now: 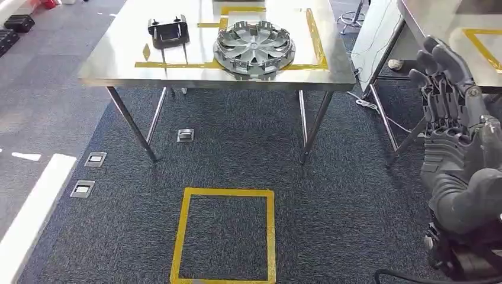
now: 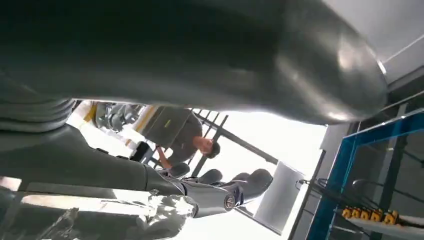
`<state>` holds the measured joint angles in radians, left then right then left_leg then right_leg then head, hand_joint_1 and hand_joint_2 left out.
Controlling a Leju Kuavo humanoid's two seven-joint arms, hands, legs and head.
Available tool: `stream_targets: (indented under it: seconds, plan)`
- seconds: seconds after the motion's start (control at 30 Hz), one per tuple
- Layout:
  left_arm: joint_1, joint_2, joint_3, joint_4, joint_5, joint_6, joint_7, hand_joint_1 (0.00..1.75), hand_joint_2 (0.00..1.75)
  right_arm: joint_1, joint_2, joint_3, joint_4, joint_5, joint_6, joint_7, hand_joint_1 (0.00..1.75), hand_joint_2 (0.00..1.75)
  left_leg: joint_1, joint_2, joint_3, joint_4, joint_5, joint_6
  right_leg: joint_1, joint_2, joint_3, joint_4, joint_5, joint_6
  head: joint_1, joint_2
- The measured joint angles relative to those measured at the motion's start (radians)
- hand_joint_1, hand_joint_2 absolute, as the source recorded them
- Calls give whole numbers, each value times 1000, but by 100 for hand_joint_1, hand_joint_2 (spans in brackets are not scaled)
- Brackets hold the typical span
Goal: Take the parts from the cabinet and place them on the table.
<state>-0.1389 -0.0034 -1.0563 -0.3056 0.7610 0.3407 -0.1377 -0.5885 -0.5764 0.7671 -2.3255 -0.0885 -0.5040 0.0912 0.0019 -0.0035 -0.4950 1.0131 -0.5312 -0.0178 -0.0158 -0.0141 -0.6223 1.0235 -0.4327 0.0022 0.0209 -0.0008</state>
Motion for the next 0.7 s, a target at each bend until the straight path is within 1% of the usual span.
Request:
stream_targets:
  seconds: [0.03, 0.07, 0.1, 0.13, 0.17, 0.2, 0.23, 0.27, 0.3, 0.33, 0.37, 0.4, 0.43, 0.47, 0.5, 0.57, 0.6, 0.63, 0.67, 0.7]
  plan:
    - [1, 0, -1, 0, 0, 0, 0, 0, 0, 1, 0, 0, 0, 0, 0, 0, 0, 0, -3, 0, -5, 1, 2, 7, -1, 0, -3, -3, 8, 6, 2, 0]
    - [1, -1, -2, 0, 0, 0, -1, 0, 0, 2, 0, 0, 0, 0, 0, 0, 0, 0, -3, 1, -11, -2, 10, 20, -2, -1, -4, -5, 16, 13, 3, 0]
    - [0, -3, -2, 0, 3, 0, -2, 0, 0, 2, -1, 0, 0, 0, 1, 0, 0, 0, 4, 4, -19, -13, 22, 35, -5, 0, -10, -2, 11, 17, 3, 0]
    - [0, -3, -2, 0, 7, 1, -2, 0, 0, 2, -2, 0, 0, 0, 0, 0, 0, 0, 3, 7, -24, -12, 32, 41, -5, 4, -18, 11, -21, 21, 3, 0]
    - [-1, -3, -2, 0, 8, 1, -3, 0, 0, 2, -3, 0, 0, 0, 1, 1, 0, 0, 2, 7, -37, -12, 40, 50, -5, 5, -33, 61, -79, 23, 8, 0]
    - [-1, -3, -2, 0, 9, 1, -3, 0, 0, 2, -4, 0, 0, 0, 1, 1, 0, 0, -1, 7, -51, -11, 50, 53, -5, 5, -54, 140, -142, 24, 11, 0]
    - [-1, -4, -2, 0, 11, 1, -4, 0, 0, 4, -4, 0, 1, 0, 1, 1, 0, 0, -4, 7, -63, -10, 60, 55, -5, 5, -71, 212, -181, 24, 15, 0]
    - [-1, -4, -2, 0, 11, 1, -4, 0, 0, 4, -4, 0, 1, 0, 1, 1, 0, 0, -7, 7, -78, -9, 71, 56, -4, 6, -81, 269, -190, 24, 16, 0]
    - [-2, -4, -2, 0, 11, 1, -4, 0, 0, 5, -5, 0, 1, 0, 1, 1, 0, 0, -11, 7, -92, -7, 80, 57, -3, 6, -74, 286, -168, 21, 17, 0]
    - [-3, -4, -2, 0, 10, 1, -4, 0, 0, 6, -5, 0, 1, 0, 1, 1, 0, 0, -14, 7, -106, -6, 89, 58, -1, 6, -50, 267, -132, 15, 17, 0]
    - [-3, -5, -2, 0, 11, 1, -4, 0, 0, 6, -5, 0, 1, 0, 1, 1, 0, 0, -19, 7, -119, -5, 98, 58, 4, 6, -7, 209, -94, 5, 16, 0]
    - [-2, -5, -2, 0, 10, 1, -4, 0, 0, 5, -5, 0, 1, 0, 1, 1, 0, 0, -22, 6, -127, -4, 107, 58, 11, 6, 58, 115, -69, -10, 17, 0]
    - [-2, -10, -2, -2, 10, 1, -4, 0, 0, 3, -5, -1, 0, 0, 2, 1, 0, 0, -19, 7, -133, -4, 113, 58, 20, 6, 109, 29, -91, -29, 15, 0]
    - [-5, -10, -2, -2, 10, 3, -3, 0, 0, 3, -5, -2, 0, 0, 2, 1, 0, 0, -25, 6, -139, -3, 122, 51, 22, 5, 145, -32, -111, -34, 10, 0]
    - [-5, -10, -2, -1, 10, 3, -3, 0, 0, -1, -5, -2, 0, 0, 3, 0, 0, 0, -18, 6, -142, -5, 131, 44, 26, 5, 149, -45, -113, -30, 12, 0]
    - [-5, -8, -2, -1, 10, 3, -3, 0, 0, 0, -6, -2, 0, -1, 4, 1, 0, 0, -14, 6, -144, -11, 149, 34, 31, 5, 141, -46, -100, -34, 17, 0]
    - [-5, -7, -2, 0, 11, 3, -3, 0, 0, 1, -6, -2, 0, -1, 4, 1, 0, 0, -23, 2, -145, -19, 161, 28, 23, 1, 135, -56, -86, -36, 18, 0]
    - [-4, -5, -2, 0, 11, 2, -3, 0, 0, 0, -6, -1, 1, -2, 4, 1, 0, 0, -22, 1, -153, -13, 137, 24, 14, -1, 128, -65, -70, -38, 20, 0]
    - [-3, -5, -2, 0, 11, 3, -3, 0, 0, 0, -5, -1, 2, -3, 4, 3, 0, 0, -20, 2, -175, 31, 77, 15, 11, -2, 116, -65, -59, -39, 12, 0]
    - [-4, -4, -2, 0, 11, 3, -3, 0, 0, 0, -5, -1, 2, -3, 4, 3, 0, 0, -14, 2, -195, 104, 14, 8, 9, -3, 104, -63, -51, -41, 7, 0]
